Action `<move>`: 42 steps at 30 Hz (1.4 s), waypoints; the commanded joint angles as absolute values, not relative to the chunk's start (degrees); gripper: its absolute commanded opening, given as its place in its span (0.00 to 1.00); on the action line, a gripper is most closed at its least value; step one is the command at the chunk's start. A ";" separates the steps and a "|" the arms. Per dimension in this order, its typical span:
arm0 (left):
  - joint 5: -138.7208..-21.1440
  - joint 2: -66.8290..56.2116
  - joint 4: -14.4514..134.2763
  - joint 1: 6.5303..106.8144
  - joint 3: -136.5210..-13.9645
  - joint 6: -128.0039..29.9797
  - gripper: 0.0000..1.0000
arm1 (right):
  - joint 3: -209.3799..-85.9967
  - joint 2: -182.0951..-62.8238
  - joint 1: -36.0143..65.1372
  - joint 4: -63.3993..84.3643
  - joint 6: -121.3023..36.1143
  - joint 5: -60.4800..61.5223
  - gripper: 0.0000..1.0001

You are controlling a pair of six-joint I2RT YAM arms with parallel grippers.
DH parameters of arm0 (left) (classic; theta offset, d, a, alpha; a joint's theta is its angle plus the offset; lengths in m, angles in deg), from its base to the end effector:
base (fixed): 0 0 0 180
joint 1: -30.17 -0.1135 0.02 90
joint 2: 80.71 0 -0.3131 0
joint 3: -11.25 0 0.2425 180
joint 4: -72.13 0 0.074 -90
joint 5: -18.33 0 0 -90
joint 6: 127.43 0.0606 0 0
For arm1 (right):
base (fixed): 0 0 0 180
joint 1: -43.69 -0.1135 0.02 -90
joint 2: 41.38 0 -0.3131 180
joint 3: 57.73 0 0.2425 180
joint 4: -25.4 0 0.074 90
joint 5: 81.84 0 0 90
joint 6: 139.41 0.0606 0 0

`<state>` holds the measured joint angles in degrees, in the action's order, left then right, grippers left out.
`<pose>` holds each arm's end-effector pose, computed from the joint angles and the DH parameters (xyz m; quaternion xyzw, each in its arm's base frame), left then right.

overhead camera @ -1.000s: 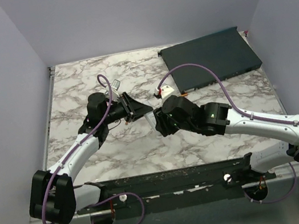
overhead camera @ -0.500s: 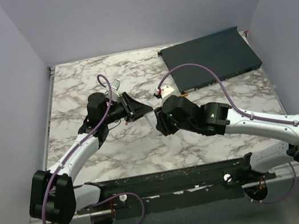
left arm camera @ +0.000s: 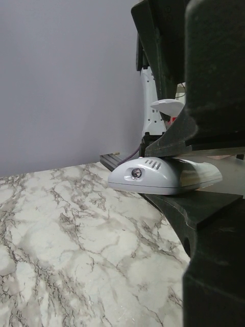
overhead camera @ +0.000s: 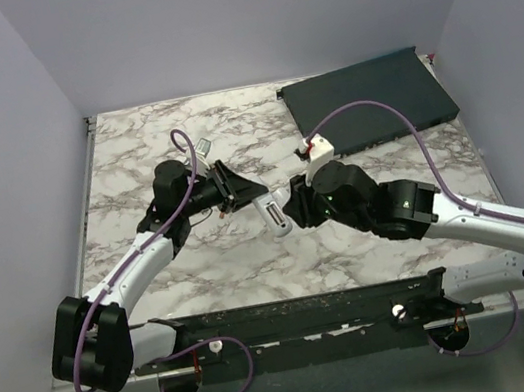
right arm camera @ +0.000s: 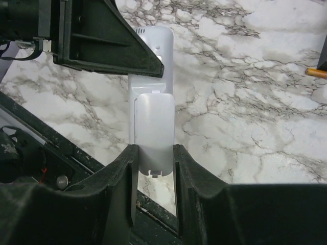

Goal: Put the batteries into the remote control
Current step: Remove the battery cover from the remote control, then place the battery cover at the center of the board.

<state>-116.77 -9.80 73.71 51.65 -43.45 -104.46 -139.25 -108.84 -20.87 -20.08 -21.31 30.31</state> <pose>0.2294 -0.1364 0.3122 -0.0668 0.7646 -0.6114 0.1926 0.1264 0.2126 0.3938 -0.1785 0.8424 0.2316 0.4527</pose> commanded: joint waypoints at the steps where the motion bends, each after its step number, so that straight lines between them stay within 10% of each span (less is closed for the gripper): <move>1: -115.23 -9.65 71.49 50.86 -45.35 -102.36 0.00 | -137.08 -108.16 -21.30 -19.49 -18.95 34.80 0.33; 42: -121.37 -30.99 57.90 20.29 -41.32 -89.64 0.00 | -122.24 -137.85 -20.89 3.39 -20.49 30.28 0.37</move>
